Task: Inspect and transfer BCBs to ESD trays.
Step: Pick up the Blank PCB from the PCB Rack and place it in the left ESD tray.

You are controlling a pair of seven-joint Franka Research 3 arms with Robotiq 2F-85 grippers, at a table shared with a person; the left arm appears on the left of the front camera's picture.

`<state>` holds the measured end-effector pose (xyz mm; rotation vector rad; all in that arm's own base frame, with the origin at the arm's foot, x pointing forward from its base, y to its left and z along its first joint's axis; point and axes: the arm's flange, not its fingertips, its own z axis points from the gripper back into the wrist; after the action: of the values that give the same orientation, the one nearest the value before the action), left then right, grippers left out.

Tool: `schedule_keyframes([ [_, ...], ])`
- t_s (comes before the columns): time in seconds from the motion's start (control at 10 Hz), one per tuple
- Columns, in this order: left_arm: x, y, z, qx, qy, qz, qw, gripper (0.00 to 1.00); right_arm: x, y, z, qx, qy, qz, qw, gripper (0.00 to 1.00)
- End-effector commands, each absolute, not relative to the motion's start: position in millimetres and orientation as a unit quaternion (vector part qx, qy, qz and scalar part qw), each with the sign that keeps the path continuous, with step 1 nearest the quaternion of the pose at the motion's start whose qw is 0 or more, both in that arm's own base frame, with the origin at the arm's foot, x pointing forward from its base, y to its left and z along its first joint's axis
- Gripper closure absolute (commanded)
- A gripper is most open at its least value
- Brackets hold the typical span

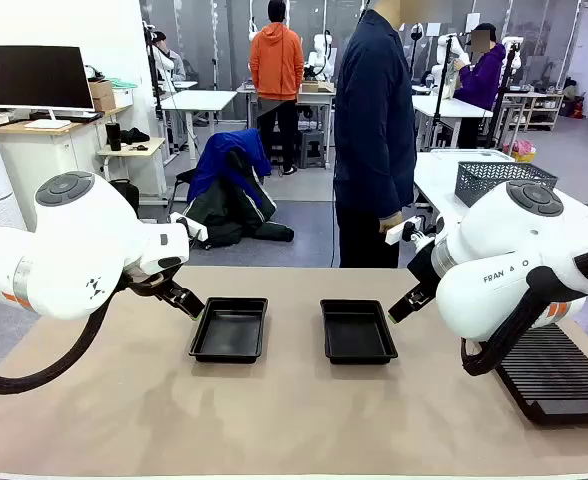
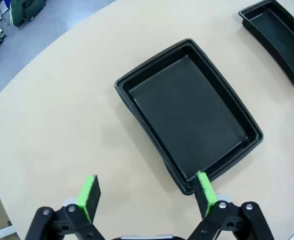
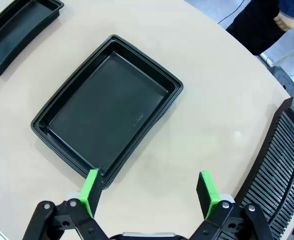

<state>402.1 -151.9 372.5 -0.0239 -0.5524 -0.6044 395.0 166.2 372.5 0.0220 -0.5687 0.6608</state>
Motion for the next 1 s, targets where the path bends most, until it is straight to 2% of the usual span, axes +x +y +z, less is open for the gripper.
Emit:
schedule_keyframes([
  [0.0, 402.1, -151.9, 372.4, -0.012, -0.268, -0.294, 0.917, 0.0, 395.0, 166.2, 372.5, 0.011, -0.275, 0.32, 0.906, 0.0],
  [0.9, 402.1, -151.9, 372.4, -0.012, -0.268, -0.294, 0.917, 0.0, 395.0, 166.2, 372.5, 0.011, -0.275, 0.32, 0.906, 0.0],
])
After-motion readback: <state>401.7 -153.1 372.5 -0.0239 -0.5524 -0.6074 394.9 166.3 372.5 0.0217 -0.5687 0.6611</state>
